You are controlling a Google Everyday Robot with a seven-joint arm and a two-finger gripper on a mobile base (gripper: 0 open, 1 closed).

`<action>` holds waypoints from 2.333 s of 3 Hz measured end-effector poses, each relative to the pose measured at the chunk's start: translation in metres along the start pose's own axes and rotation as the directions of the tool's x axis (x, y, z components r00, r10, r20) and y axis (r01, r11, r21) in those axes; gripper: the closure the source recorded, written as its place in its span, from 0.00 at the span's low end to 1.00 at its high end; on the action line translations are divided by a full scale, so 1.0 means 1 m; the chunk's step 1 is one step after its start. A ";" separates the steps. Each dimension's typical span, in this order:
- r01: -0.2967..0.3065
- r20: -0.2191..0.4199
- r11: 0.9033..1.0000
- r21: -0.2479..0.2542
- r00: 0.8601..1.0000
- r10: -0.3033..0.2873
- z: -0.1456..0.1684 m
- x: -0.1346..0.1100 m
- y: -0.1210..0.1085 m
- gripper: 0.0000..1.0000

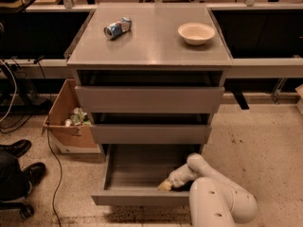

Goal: Open bottom drawer

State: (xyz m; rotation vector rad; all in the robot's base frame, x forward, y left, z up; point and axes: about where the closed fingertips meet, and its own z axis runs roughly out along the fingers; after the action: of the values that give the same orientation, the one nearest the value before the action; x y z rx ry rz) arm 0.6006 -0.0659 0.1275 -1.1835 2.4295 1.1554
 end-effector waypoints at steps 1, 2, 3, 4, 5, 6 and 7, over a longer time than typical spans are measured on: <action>0.000 0.000 1.000 -0.002 1.000 0.000 0.000 -0.001 -0.001 1.00; 0.013 -0.010 0.997 -0.077 1.000 -0.014 0.014 0.010 0.018 1.00; 0.013 -0.010 0.997 -0.077 1.000 -0.014 0.014 0.010 0.017 1.00; 0.033 -0.009 0.991 -0.132 0.999 -0.035 0.017 0.016 0.032 1.00; 0.064 0.007 0.981 -0.183 0.998 -0.064 0.019 0.017 0.048 1.00; 0.084 0.010 0.972 -0.221 0.996 -0.084 0.025 0.023 0.063 1.00; 0.198 0.055 0.954 -0.224 0.980 -0.191 0.006 0.020 0.084 1.00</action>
Offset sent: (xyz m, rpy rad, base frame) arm -0.1056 0.0366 -0.0182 0.2169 0.1819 0.2535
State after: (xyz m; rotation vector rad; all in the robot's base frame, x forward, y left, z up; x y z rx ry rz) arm 0.5248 -0.0417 0.1607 -1.4208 2.1412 1.4072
